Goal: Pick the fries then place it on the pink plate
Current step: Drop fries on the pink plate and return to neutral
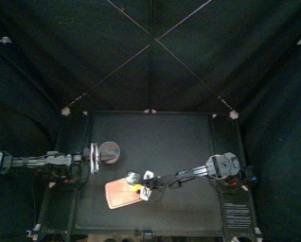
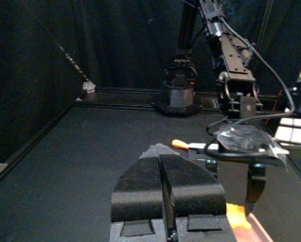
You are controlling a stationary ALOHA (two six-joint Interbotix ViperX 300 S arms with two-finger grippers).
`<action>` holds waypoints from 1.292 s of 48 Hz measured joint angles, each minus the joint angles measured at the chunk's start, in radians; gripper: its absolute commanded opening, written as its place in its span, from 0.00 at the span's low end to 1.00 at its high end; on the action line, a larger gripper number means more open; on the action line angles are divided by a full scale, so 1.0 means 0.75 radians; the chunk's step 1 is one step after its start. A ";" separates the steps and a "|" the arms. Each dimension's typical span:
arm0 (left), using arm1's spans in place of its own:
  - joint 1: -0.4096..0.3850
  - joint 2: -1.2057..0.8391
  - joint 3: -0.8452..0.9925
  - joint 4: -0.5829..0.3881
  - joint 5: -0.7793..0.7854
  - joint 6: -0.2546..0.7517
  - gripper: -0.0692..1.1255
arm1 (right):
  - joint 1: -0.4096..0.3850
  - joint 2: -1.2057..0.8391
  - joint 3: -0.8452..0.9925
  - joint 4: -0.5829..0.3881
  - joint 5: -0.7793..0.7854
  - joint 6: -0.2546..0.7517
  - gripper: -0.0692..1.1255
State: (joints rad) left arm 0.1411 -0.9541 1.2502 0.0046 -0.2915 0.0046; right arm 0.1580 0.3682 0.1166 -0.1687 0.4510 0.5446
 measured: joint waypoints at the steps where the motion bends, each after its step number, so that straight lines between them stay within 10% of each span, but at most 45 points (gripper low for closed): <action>1: 0.002 0.000 0.000 -0.002 0.000 0.000 0.06 | 0.000 0.008 -0.014 -0.002 0.000 0.008 0.76; 36: 0.031 -0.002 0.029 0.000 0.000 0.000 0.06 | 0.000 0.119 -0.178 -0.100 0.061 0.014 0.83; 53: 0.035 0.000 0.027 0.008 0.000 0.002 0.06 | -0.106 -0.119 0.098 -0.329 -0.462 0.012 0.83; 62: 0.039 0.000 0.039 0.012 0.000 0.002 0.06 | -0.215 -0.272 0.344 -0.192 -0.669 0.008 0.83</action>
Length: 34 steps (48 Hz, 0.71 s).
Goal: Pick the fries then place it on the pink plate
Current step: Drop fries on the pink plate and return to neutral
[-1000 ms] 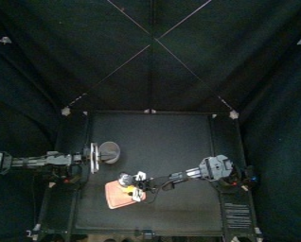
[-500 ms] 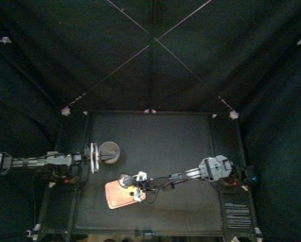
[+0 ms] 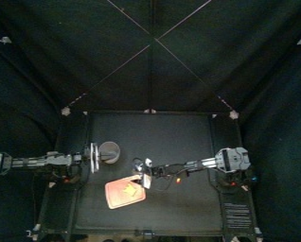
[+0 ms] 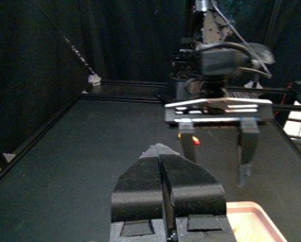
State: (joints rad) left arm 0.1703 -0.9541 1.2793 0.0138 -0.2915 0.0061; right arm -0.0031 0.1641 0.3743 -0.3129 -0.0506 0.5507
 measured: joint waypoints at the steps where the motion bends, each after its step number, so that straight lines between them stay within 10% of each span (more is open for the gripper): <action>1: 0.002 0.000 0.002 -0.002 0.000 0.000 0.06 | -0.016 -0.025 0.027 0.016 -0.022 -0.008 0.83; 34: 0.053 -0.010 0.025 0.000 0.000 0.000 0.06 | -0.292 -0.597 0.650 -0.233 -0.589 -0.018 0.83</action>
State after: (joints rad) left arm 0.2102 -0.9618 1.2977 0.0138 -0.2915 0.0061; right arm -0.2224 -0.2838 0.8621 -0.4878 -0.4924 0.5369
